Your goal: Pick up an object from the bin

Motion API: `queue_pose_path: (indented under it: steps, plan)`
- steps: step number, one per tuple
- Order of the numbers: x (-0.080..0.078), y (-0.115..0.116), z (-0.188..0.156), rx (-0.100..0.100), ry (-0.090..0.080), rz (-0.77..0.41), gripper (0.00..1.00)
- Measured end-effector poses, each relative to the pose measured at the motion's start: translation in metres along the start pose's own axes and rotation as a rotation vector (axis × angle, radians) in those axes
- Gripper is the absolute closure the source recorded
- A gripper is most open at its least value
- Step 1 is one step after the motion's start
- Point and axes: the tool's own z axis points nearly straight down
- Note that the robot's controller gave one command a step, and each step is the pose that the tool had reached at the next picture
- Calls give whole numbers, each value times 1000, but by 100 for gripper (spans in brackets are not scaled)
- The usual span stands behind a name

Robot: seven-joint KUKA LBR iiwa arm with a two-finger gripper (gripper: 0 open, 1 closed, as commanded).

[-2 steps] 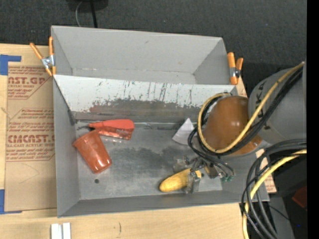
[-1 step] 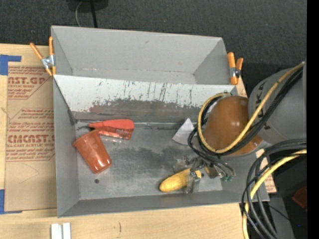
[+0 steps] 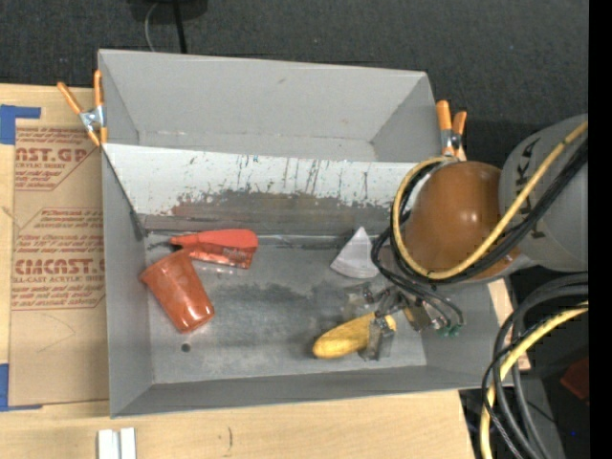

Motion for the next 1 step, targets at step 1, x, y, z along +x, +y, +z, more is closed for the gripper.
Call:
queue_pose_path:
  steps: [1]
  plan:
    - [-26, -3, -133, 4, -10, -23, 100]
